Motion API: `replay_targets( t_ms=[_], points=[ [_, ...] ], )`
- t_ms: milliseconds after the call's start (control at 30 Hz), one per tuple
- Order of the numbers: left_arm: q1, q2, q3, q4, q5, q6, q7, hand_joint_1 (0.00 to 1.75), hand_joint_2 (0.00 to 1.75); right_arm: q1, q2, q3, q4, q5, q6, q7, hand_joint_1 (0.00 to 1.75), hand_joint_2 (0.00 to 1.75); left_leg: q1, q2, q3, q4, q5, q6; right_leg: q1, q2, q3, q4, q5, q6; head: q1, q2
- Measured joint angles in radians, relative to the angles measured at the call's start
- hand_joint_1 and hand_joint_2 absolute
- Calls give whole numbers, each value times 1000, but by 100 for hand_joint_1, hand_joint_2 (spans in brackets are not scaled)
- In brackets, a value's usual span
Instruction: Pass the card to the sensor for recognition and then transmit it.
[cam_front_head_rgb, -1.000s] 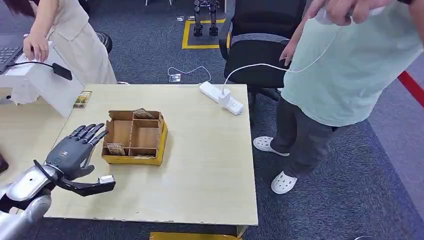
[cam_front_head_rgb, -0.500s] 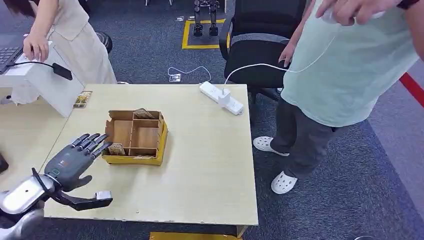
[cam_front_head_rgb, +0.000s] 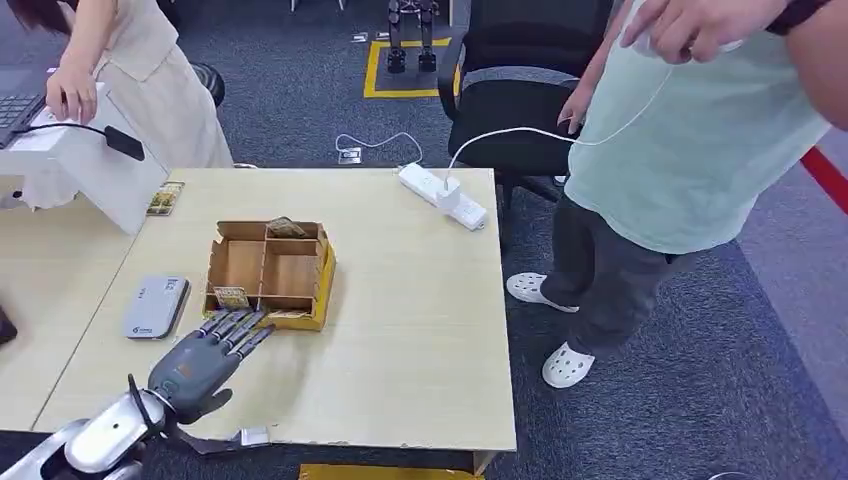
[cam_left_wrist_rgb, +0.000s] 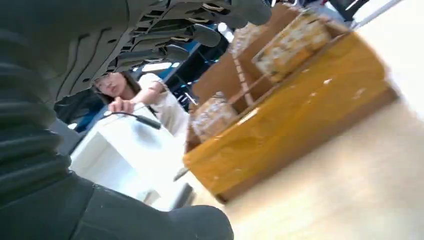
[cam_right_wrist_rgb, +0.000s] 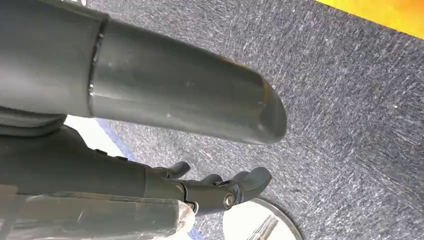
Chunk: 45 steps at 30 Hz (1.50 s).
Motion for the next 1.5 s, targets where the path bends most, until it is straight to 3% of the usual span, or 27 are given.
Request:
replay_targets(
  t_ms=[133, 267, 567, 700, 1267, 1500],
  points=[
    [-6, -35, -32, 14, -16, 14, 10, 0, 175, 0, 0, 0, 0, -3, 0, 0, 0, 0, 0, 0, 0, 0, 0, 0, 0, 0, 0, 0, 0, 0, 0, 0],
    [-23, -74, -48, 36, -68, 50, 65, 0, 175, 0, 0, 0, 0, -4, 0, 2, 0, 0, 0, 0, 0, 0, 0, 0, 0, 0, 0, 0, 0, 0, 0, 0],
    [-75, -242, -54, 116, -156, 123, 171, 0, 175, 0, 6, 0, 0, -14, -2, 12, 0, 0, 0, 0, 0, 0, 0, 0, 0, -1, 0, 0, 0, 0, 0, 0],
    [-80, -293, -54, 139, -179, 135, 195, 0, 175, 1, 8, 0, 0, -15, -5, 12, 0, 0, 0, 0, 0, 0, 0, 0, 0, 0, 0, 0, 0, 0, 0, 0],
    [-93, -340, -50, 201, -189, 114, 194, 0, 175, 0, 8, 0, 4, -13, -6, 18, 0, 0, 0, 0, 0, 0, 0, 0, 0, 0, 0, 0, 0, 0, 0, 0],
    [-96, -351, 17, 249, -231, 137, 253, 0, 175, 2, 8, 3, 4, -14, -6, 18, 0, 0, 0, 0, 0, 0, 0, 0, 0, 0, 0, 0, 0, 0, 0, 0]
  ],
)
